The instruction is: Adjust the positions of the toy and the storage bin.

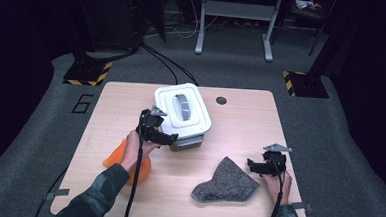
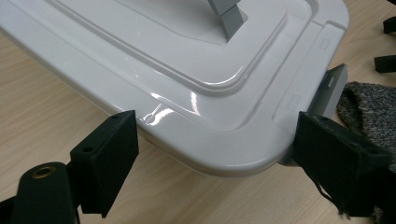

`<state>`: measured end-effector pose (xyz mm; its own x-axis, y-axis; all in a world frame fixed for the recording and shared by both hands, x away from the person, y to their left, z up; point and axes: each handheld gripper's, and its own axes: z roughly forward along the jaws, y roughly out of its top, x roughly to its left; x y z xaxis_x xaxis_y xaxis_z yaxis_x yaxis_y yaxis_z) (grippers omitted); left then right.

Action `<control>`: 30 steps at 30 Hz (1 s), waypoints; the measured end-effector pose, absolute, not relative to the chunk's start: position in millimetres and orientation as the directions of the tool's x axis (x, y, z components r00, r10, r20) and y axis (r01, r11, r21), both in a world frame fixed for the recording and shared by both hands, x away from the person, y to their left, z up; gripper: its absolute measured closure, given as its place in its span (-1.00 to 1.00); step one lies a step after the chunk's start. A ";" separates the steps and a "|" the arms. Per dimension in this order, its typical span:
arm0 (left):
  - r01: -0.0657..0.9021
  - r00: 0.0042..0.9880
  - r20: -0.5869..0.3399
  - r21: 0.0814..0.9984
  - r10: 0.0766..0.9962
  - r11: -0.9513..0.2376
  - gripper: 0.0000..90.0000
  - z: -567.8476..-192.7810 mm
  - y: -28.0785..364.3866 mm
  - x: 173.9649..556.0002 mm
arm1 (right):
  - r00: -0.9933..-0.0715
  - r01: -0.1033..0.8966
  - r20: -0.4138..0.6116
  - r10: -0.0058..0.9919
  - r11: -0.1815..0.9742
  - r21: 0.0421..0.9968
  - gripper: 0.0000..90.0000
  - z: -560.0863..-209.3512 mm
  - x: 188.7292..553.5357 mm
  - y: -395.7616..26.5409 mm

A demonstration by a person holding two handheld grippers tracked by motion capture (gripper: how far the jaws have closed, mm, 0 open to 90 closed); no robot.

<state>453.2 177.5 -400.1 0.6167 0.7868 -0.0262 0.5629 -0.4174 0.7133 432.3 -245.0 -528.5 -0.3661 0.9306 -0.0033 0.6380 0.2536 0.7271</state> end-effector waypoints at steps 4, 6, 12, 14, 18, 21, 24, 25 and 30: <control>0.564 0.620 -0.029 0.712 0.784 -0.420 -0.68 -399.4 172.6 455.7 | -0.367 0.638 -0.003 0.930 0.254 0.727 -0.89 -528.5 432.3 -245.0; 0.560 0.622 -0.025 0.713 0.783 -0.422 -0.67 -399.4 169.7 456.0 | -0.365 0.640 0.000 0.931 0.251 0.726 -0.89 -528.5 432.1 -244.7; 0.549 0.634 -0.015 0.713 0.774 -0.436 -0.67 -399.8 159.5 459.0 | -0.367 0.640 0.000 0.930 0.253 0.726 -0.89 -528.5 432.1 -244.6; 0.542 0.642 -0.014 0.715 0.767 -0.441 -0.67 -399.1 156.9 461.0 | -0.367 0.640 0.000 0.930 0.253 0.726 -0.89 -528.4 432.1 -244.6; 0.521 0.654 -0.012 0.732 0.757 -0.438 -0.67 -397.9 157.0 463.5 | -0.367 0.640 0.000 0.930 0.252 0.726 -0.89 -528.4 432.1 -244.5; 0.504 0.651 -0.021 0.760 0.759 -0.411 -0.69 -394.6 166.5 461.4 | -0.365 0.641 0.002 0.931 0.249 0.725 -0.89 -528.4 431.8 -244.3; 0.491 0.639 -0.023 0.781 0.769 -0.385 -0.72 -388.8 183.2 457.1 | -0.364 0.642 0.003 0.931 0.249 0.725 -0.89 -528.4 431.8 -244.3; 0.489 0.629 -0.020 0.787 0.777 -0.375 -0.74 -387.2 189.0 455.3 | -0.364 0.642 0.003 0.931 0.249 0.725 -0.89 -528.4 431.8 -244.3; 0.483 0.577 -0.015 0.813 0.817 -0.326 -0.80 -380.4 229.7 447.8 | -0.364 0.642 0.003 0.931 0.249 0.725 -0.89 -528.4 431.8 -244.2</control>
